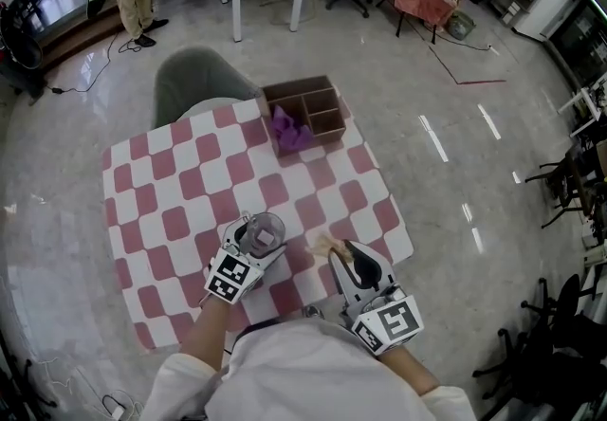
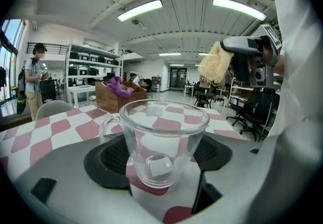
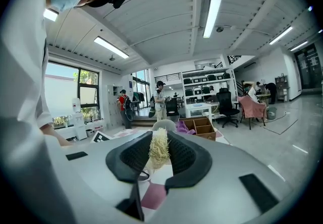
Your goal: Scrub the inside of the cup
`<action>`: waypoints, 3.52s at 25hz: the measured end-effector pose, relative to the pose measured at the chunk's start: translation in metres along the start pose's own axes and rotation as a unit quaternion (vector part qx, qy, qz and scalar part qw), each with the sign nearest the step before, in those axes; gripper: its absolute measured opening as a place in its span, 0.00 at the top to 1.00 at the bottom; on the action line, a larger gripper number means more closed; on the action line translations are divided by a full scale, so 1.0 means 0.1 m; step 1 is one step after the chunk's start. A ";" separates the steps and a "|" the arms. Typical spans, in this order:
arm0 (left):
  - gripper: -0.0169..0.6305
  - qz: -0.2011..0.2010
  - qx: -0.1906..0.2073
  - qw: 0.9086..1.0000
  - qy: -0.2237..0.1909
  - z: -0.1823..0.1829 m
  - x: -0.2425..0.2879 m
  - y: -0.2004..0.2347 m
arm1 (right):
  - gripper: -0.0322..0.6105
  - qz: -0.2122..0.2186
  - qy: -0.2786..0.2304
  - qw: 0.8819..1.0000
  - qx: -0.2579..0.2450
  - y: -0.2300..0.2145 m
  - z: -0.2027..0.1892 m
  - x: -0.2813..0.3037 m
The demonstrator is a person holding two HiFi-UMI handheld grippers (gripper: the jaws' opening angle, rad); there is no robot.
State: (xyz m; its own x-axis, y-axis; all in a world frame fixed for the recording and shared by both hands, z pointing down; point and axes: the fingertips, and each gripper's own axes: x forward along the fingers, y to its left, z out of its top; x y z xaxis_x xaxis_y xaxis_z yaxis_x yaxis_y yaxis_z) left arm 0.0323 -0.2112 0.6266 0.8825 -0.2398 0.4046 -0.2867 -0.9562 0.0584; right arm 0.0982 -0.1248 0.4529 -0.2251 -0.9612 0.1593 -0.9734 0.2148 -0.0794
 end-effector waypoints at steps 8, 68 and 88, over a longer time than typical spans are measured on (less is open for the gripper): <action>0.41 0.016 0.034 0.999 0.005 0.25 -0.20 -0.10 | 0.79 0.025 -0.020 0.999 -0.001 0.07 0.19 -0.03; 0.41 0.235 0.279 0.919 0.148 1.01 -1.37 -0.43 | 0.79 0.304 -0.059 0.943 -0.121 1.43 0.72 0.25; 0.41 0.229 0.286 0.918 0.152 0.92 -1.38 -0.45 | 0.79 0.293 -0.003 0.950 -0.110 1.38 0.44 0.27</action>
State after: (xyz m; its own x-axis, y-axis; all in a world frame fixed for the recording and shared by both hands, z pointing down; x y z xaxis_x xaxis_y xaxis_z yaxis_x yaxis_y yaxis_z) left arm -0.0421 -0.1509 0.4838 0.5485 -0.6633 0.5091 -0.2812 -0.7197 -0.6348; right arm -0.0401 -0.1283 0.4026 -0.7318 -0.6659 0.1452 -0.6662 0.7438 0.0541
